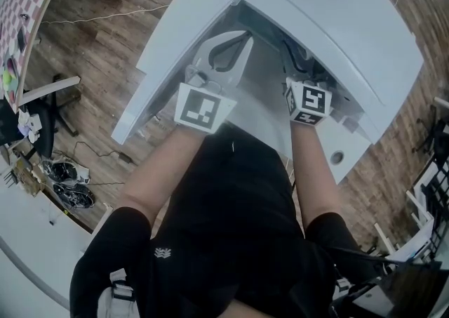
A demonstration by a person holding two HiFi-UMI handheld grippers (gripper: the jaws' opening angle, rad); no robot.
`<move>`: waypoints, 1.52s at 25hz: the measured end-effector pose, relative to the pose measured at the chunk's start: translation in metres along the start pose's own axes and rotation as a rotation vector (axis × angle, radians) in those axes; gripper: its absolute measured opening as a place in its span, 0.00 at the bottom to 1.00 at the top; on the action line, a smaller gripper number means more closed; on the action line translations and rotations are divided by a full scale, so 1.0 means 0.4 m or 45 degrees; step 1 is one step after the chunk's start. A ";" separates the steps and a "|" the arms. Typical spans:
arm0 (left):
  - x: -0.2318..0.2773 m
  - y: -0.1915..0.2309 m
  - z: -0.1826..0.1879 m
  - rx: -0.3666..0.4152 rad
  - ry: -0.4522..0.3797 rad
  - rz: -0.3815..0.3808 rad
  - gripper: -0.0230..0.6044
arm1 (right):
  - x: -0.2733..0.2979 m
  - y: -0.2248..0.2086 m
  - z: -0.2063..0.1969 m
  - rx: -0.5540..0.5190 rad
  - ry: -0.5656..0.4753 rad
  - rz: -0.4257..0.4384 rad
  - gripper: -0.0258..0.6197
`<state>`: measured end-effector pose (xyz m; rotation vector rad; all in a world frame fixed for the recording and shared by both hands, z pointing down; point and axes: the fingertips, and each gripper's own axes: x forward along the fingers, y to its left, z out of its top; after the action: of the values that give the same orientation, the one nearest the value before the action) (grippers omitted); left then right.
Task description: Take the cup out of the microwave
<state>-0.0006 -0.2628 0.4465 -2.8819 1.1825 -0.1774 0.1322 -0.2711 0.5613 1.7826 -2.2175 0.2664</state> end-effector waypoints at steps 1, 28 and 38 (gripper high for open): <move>0.001 0.000 -0.001 0.001 0.001 -0.001 0.04 | 0.003 -0.001 0.000 0.002 0.000 -0.001 0.60; -0.048 -0.058 -0.042 -0.005 0.069 -0.050 0.04 | 0.082 -0.019 -0.002 0.029 -0.037 -0.023 0.62; -0.062 -0.038 -0.052 -0.010 0.079 -0.030 0.04 | 0.120 -0.013 0.004 0.026 -0.040 -0.007 0.66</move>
<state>-0.0096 -0.2341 0.4655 -2.9186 1.1612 -0.2651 0.1277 -0.3171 0.5755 1.8158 -2.2389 0.2628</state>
